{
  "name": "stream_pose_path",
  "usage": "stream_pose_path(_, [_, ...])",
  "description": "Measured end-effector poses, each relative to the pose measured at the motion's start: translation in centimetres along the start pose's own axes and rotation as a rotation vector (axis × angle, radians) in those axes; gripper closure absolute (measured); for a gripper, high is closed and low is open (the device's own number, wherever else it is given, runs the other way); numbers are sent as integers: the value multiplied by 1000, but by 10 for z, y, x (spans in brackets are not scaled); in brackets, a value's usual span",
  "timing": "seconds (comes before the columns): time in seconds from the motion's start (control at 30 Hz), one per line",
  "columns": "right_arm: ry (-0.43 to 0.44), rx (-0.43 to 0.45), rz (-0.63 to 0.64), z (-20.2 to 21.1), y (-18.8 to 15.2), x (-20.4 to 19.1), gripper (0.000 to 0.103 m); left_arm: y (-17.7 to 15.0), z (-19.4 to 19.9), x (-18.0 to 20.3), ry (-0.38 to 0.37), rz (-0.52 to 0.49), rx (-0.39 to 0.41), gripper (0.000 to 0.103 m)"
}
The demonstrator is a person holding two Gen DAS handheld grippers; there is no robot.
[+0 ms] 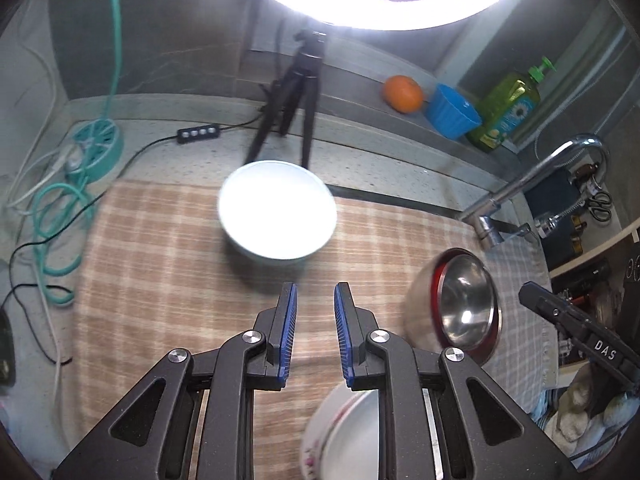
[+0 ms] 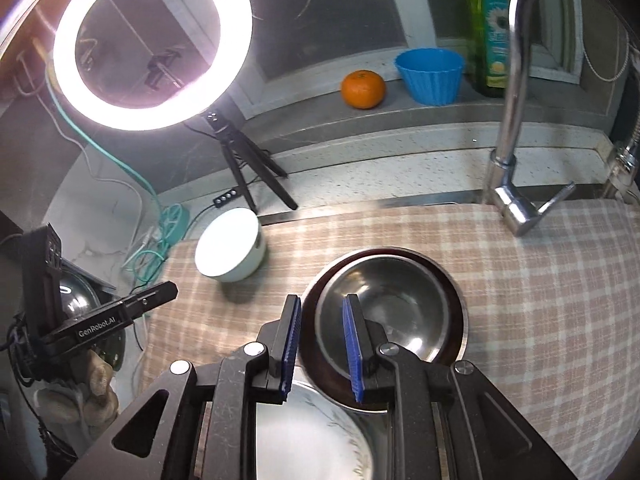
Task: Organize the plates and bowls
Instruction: 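Move both grippers to the rim of the white bowl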
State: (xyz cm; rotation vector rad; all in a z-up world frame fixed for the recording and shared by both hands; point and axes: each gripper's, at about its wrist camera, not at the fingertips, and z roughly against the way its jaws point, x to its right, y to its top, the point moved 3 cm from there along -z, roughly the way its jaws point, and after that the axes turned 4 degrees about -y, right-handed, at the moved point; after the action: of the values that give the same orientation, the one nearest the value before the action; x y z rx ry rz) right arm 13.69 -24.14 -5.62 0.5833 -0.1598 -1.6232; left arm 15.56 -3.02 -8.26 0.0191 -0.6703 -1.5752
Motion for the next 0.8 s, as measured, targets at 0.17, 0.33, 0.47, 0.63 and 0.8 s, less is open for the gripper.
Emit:
stream_pose_path(0.17, [31,-8,6,-10,4,-22,83,1,13,-34,19,60,26,86])
stream_pose_path(0.33, [52,-24,15,-28,8,-43,83,7,15,-60,20,111,35,86])
stream_pose_path(0.47, [68,-42,10,-46,14,-56,83,14,10,-72,11,142,38,86])
stream_pose_path(0.63, [100,-81,-25,-70,24,-65,83,24,-2,-81,2,164,30,86])
stream_pose_path(0.8, [132,-127,-55,-97,31,-70,83,33,-17,-85,-15,183,15,86])
